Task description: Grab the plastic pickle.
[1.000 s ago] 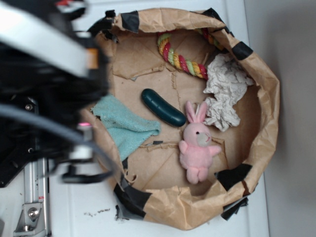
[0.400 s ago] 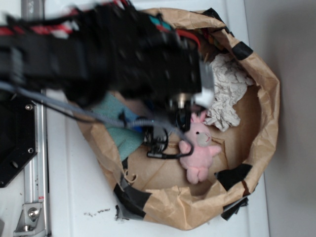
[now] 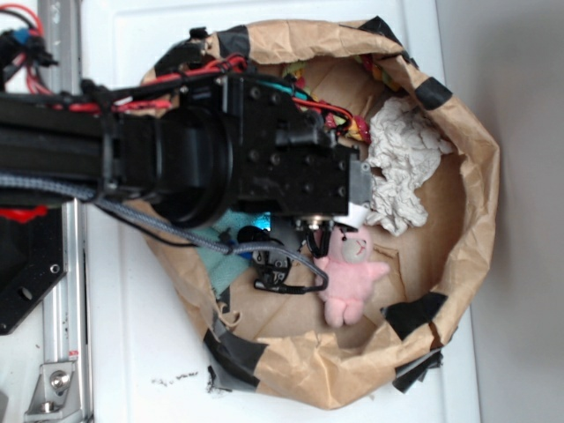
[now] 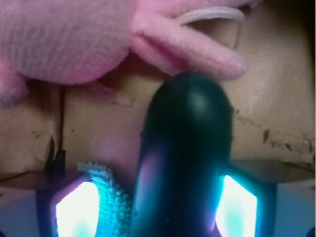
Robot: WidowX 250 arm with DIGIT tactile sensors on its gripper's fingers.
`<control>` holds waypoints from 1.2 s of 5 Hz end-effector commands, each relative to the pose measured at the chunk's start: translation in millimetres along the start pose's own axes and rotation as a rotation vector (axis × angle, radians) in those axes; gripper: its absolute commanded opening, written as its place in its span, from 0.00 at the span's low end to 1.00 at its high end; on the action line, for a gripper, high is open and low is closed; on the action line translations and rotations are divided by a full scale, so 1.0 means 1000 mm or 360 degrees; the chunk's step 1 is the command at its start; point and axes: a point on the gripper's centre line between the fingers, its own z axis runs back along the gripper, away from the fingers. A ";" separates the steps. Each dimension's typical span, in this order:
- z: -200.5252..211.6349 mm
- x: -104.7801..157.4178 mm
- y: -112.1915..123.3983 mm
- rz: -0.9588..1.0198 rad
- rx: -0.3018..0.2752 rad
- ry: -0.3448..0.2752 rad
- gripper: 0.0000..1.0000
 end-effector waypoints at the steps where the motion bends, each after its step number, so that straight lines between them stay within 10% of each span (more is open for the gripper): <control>1: 0.009 0.000 0.005 0.0129 -0.0054 -0.0095 0.00; 2: 0.052 0.005 0.013 0.0184 0.0113 -0.0105 0.00; 4: 0.115 0.014 0.003 0.0150 0.0118 -0.0318 0.00; 6: 0.171 -0.014 -0.003 0.0711 -0.0134 -0.0552 0.00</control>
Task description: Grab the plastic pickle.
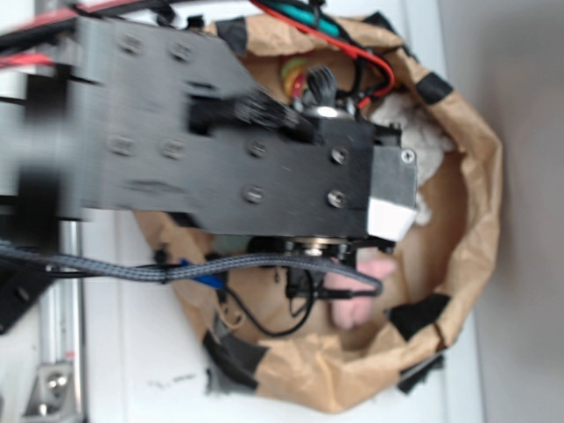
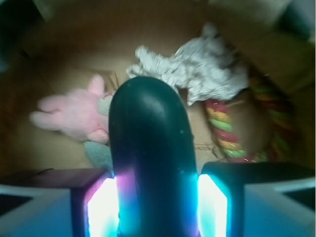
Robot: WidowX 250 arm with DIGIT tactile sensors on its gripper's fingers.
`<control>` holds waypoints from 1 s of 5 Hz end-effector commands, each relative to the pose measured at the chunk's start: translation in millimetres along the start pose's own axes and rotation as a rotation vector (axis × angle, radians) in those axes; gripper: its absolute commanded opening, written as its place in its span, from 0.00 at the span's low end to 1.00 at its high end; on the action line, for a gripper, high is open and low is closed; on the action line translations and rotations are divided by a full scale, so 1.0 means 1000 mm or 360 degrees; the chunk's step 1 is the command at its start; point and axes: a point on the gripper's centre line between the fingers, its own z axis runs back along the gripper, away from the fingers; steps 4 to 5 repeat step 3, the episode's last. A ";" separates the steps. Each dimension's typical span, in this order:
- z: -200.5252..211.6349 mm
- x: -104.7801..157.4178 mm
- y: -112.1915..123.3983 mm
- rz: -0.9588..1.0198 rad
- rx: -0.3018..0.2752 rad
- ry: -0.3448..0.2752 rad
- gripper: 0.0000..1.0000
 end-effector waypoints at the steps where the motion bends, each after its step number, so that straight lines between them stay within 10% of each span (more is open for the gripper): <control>1: 0.036 -0.023 -0.004 0.0716 -0.0072 -0.0164 0.00; 3: -0.003 -0.043 0.005 0.0961 0.0024 0.0091 0.00; 5: -0.003 -0.043 0.005 0.0961 0.0024 0.0091 0.00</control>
